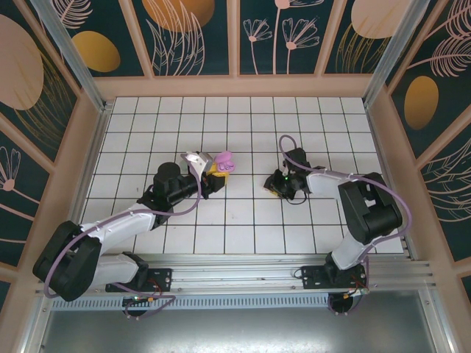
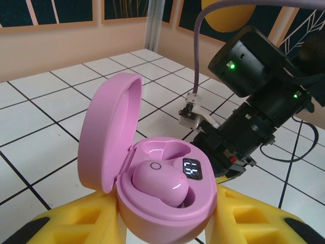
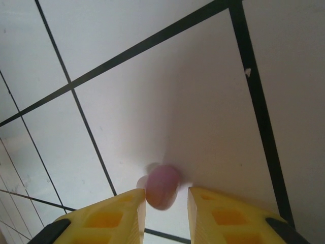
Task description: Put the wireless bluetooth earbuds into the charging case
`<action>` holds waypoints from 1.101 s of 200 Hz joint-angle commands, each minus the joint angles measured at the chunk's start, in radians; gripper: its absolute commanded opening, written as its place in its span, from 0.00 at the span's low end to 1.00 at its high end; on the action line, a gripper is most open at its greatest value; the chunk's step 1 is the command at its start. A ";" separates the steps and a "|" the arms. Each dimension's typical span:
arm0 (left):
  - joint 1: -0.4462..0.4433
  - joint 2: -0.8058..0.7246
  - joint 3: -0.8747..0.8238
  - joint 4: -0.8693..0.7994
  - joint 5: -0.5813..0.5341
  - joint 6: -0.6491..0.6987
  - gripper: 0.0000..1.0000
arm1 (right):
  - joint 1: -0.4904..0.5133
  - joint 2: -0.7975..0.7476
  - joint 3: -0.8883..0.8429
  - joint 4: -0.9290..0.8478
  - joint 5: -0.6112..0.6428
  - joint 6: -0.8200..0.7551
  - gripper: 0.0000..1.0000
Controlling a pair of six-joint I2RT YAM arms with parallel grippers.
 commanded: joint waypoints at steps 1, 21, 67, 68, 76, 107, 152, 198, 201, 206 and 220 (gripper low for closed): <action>-0.001 -0.028 -0.010 0.006 -0.005 0.023 0.37 | -0.004 0.031 0.039 -0.007 0.002 -0.029 0.28; -0.001 -0.034 -0.012 0.003 -0.008 0.026 0.37 | 0.000 0.055 0.051 -0.007 -0.005 -0.034 0.28; -0.001 -0.051 -0.024 -0.003 -0.016 0.031 0.36 | 0.008 0.089 0.068 -0.016 -0.002 -0.049 0.26; -0.001 -0.052 -0.025 -0.003 -0.017 0.032 0.37 | 0.008 0.090 0.068 -0.016 -0.002 -0.051 0.26; -0.001 -0.053 -0.027 -0.003 -0.019 0.033 0.37 | 0.009 0.097 0.073 -0.023 0.000 -0.057 0.25; -0.001 -0.056 -0.030 -0.003 -0.020 0.031 0.37 | 0.015 0.115 0.103 -0.053 0.007 -0.085 0.22; -0.001 -0.057 -0.028 -0.003 -0.019 0.030 0.37 | 0.017 0.114 0.182 -0.132 0.049 -0.148 0.19; -0.001 -0.053 -0.029 -0.005 -0.011 0.029 0.37 | 0.019 0.081 0.224 -0.183 0.076 -0.205 0.19; 0.000 -0.053 -0.027 -0.005 -0.010 0.029 0.37 | 0.019 0.079 0.224 -0.185 0.078 -0.209 0.19; -0.001 -0.053 -0.026 -0.008 -0.009 0.029 0.37 | 0.019 0.073 0.225 -0.189 0.079 -0.216 0.19; -0.001 -0.050 -0.019 -0.012 -0.006 0.031 0.37 | 0.021 0.058 0.225 -0.202 0.088 -0.234 0.18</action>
